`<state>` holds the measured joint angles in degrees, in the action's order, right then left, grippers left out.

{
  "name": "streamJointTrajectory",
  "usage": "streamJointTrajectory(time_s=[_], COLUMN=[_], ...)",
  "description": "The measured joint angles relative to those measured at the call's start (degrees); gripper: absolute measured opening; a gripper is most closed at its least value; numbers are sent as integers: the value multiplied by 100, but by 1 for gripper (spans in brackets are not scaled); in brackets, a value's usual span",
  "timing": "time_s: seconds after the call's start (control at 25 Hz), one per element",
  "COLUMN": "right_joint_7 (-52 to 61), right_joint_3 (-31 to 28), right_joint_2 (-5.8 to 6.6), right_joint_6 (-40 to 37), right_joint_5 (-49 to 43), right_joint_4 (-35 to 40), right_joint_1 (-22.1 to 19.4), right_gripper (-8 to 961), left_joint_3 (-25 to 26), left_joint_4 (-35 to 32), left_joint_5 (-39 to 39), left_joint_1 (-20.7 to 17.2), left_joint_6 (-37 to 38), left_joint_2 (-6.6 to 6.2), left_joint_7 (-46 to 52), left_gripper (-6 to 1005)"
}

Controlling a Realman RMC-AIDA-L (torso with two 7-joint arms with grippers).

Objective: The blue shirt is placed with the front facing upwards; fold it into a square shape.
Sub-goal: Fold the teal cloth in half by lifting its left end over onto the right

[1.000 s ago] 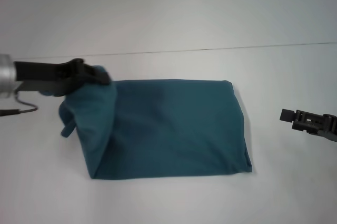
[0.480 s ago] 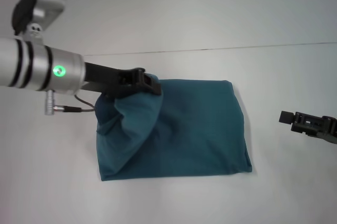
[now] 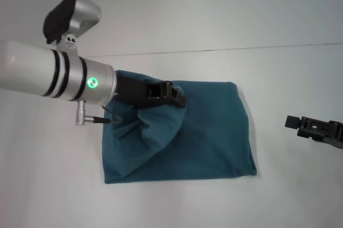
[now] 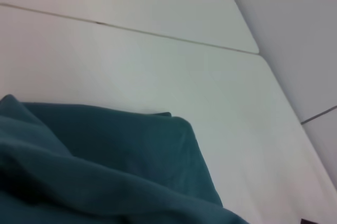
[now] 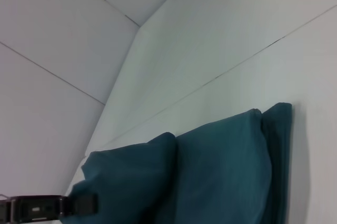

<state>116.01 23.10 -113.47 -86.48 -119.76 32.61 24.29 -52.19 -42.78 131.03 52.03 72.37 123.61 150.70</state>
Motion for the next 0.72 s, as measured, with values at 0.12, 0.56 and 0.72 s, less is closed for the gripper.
streamJointTrajectory(time_s=[0.12,0.56,0.72], right_joint_7=[-6,-18,-18], right_joint_3=[2,11,11], right_joint_2=[0,-5,0], right_joint_6=[0,37,47], right_joint_5=[-2,-121,-121], right_joint_4=[0,-65,-65], right_joint_1=[-13,-20,-20], right_gripper=[946,946,946], left_joint_3=[-120,-162,-209], left_joint_4=[166,476,724], left_joint_5=[-7,-67,-59], left_joint_1=[82,231,455], left_joint_6=[-198,-568,-324], left_joint_2=[19,22,-21], left_joint_7=[3,-34,-266], left_gripper=[89,89,89])
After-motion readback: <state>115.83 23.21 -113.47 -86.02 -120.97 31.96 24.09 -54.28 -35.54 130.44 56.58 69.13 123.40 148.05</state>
